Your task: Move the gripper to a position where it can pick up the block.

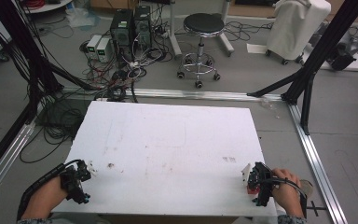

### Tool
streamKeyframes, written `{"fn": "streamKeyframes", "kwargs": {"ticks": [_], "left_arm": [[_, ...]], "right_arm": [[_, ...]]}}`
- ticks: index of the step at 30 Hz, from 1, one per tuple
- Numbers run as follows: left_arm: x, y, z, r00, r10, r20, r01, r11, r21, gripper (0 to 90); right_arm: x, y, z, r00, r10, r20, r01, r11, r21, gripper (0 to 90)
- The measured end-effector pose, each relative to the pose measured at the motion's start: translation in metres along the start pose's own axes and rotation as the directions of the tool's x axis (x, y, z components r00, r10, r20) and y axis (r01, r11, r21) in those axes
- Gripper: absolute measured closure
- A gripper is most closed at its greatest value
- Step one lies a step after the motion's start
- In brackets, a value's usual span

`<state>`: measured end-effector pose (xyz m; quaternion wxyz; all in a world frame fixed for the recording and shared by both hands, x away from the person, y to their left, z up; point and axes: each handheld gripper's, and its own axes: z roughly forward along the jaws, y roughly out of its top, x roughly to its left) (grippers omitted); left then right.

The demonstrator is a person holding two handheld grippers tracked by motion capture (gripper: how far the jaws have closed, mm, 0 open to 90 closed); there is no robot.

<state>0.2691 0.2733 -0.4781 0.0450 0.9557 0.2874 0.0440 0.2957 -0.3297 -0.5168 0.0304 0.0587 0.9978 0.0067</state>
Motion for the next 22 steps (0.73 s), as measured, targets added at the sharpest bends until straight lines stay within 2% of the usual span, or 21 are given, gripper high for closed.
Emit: {"fn": "streamKeyframes", "kwargs": {"ticks": [5, 7, 15, 22], "left_arm": [[-0.0001, -0.0004, -0.0006, 1.0, 0.0, -0.002, 0.0, 1.0, -0.003, 21.5], [0.0, -0.0002, -0.0007, 1.0, 0.001, 0.001, -0.001, 1.0, -0.001, 21.5], [-0.0005, 0.0007, 0.0004, 1.0, 0.004, 0.002, -0.004, 1.0, 0.001, 21.5], [-0.0004, 0.0004, 0.0002, 1.0, 0.004, -0.004, -0.004, 1.0, -0.001, 21.5]], "right_arm": [[-0.0019, -0.0025, 0.0051, 1.0, 0.007, 0.005, -0.007, 1.0, -0.002, 1.7], [-0.0027, -0.0031, 0.0072, 1.0, -0.009, -0.002, 0.009, 1.0, -0.012, 1.7], [-0.004, -0.0038, 0.0101, 0.999, -0.015, -0.042, 0.014, 0.999, -0.028, 1.7], [-0.0041, -0.0042, 0.0098, 0.9993, -0.01, -0.036, 0.009, 1.0, -0.03, 1.7]]}}
